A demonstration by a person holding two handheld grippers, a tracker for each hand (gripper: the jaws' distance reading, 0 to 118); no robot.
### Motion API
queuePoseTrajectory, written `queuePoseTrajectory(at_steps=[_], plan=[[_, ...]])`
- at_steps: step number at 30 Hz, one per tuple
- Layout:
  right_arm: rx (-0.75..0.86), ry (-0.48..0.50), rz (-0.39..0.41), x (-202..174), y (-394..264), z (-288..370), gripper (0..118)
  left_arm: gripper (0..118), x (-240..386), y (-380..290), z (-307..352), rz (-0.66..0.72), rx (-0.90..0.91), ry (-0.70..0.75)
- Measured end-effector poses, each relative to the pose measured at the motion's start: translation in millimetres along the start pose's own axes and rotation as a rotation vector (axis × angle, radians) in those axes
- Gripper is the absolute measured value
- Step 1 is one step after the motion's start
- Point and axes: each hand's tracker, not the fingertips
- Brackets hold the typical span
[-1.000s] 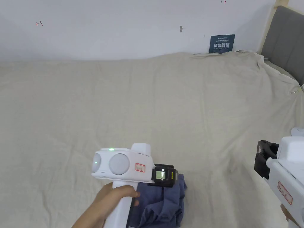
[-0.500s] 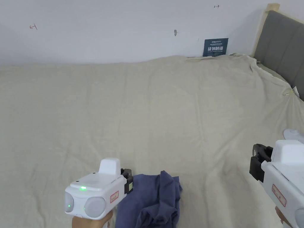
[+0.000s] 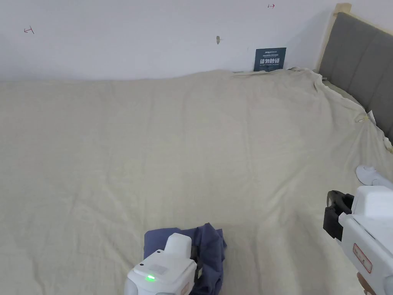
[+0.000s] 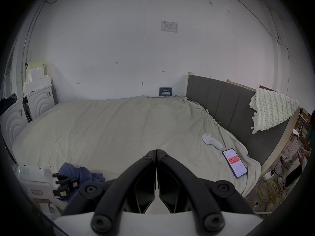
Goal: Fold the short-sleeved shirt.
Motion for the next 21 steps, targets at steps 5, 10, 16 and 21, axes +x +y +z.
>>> queuePoseTrajectory(at_steps=[5, 10, 16, 21], plan=[[-0.006, -0.008, -0.007, 5, -2, -1, 0, 0, 30, 1, -16, 0.006, -0.002, -0.046], [-0.012, -0.013, -0.006, 8, -3, 0, 0, 0, 46, -3, -28, -0.021, -0.008, -0.037], [-0.009, -0.017, -0.007, 9, -3, 2, 0, 0, 40, 0, -18, -0.015, 0.011, -0.038], [0.017, -0.006, -0.010, 3, 4, 8, 0, 0, 39, 23, 16, 0.010, 0.095, -0.050]])
